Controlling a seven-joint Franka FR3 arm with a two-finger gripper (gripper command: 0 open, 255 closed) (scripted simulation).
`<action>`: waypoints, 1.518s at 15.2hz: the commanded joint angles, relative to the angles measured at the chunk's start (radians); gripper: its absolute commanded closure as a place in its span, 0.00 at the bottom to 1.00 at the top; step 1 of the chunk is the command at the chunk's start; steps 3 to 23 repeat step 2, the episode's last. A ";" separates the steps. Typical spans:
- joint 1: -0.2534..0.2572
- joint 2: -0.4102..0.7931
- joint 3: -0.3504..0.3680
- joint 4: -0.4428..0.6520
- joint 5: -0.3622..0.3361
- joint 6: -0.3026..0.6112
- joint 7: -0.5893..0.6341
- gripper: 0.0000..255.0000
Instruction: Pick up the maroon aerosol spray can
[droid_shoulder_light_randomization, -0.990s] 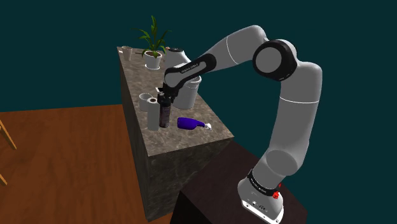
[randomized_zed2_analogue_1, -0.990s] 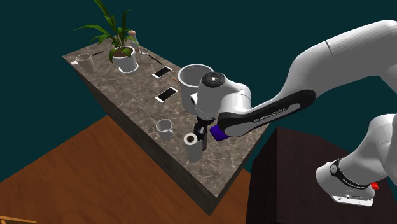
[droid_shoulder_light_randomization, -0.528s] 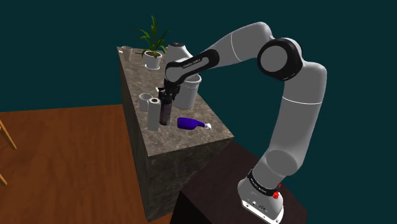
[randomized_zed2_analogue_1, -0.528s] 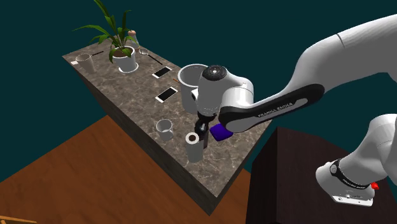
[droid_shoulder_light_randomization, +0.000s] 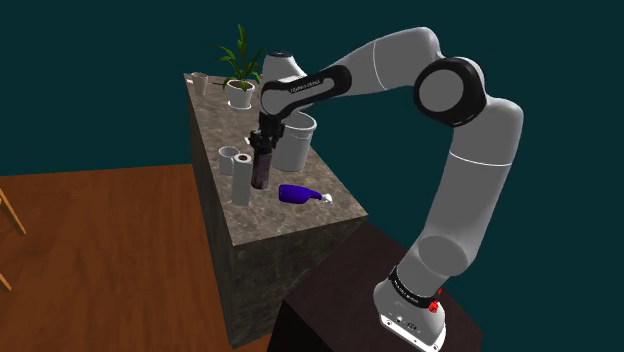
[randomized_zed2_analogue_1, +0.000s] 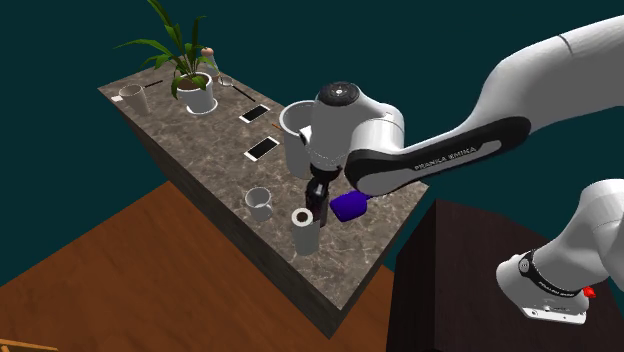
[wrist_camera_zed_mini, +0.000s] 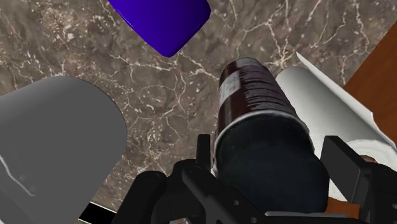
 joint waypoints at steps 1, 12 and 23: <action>0.000 -0.010 0.001 0.005 0.002 -0.014 -0.001 1.00; 0.000 -0.010 0.001 0.005 0.002 -0.014 -0.001 1.00; 0.000 -0.010 0.001 0.005 0.002 -0.014 -0.001 1.00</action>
